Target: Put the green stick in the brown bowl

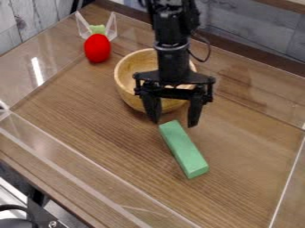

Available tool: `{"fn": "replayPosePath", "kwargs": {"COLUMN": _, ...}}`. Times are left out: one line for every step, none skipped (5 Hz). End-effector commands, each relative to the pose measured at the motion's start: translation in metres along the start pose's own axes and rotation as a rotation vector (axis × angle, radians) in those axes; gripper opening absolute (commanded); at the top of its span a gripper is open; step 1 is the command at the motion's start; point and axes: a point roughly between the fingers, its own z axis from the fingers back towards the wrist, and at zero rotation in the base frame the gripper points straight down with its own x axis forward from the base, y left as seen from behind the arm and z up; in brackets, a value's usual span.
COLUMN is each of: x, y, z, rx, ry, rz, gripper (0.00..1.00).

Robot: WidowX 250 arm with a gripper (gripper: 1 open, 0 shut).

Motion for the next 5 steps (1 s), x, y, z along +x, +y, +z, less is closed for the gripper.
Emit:
{"fn": "replayPosePath", "kwargs": {"x": -0.003, "y": -0.014, "z": -0.002, "rx": -0.048, "ry": -0.068, "rz": 0.230, "gripper": 1.00}}
{"fn": "replayPosePath", "kwargs": {"x": -0.010, "y": -0.030, "z": -0.013, "rx": -0.083, "ry": -0.097, "rz": 0.430, "gripper": 1.00}}
{"fn": "replayPosePath", "kwargs": {"x": -0.020, "y": -0.035, "z": -0.024, "rx": -0.093, "ry": -0.116, "rz": 0.540, "gripper": 1.00}}
{"fn": "replayPosePath", "kwargs": {"x": -0.021, "y": -0.036, "z": -0.032, "rx": -0.081, "ry": -0.128, "rz": 0.555, "gripper": 1.00}}
{"fn": "replayPosePath", "kwargs": {"x": -0.011, "y": -0.032, "z": -0.035, "rx": -0.063, "ry": -0.140, "rz": 0.573, "gripper": 1.00}}
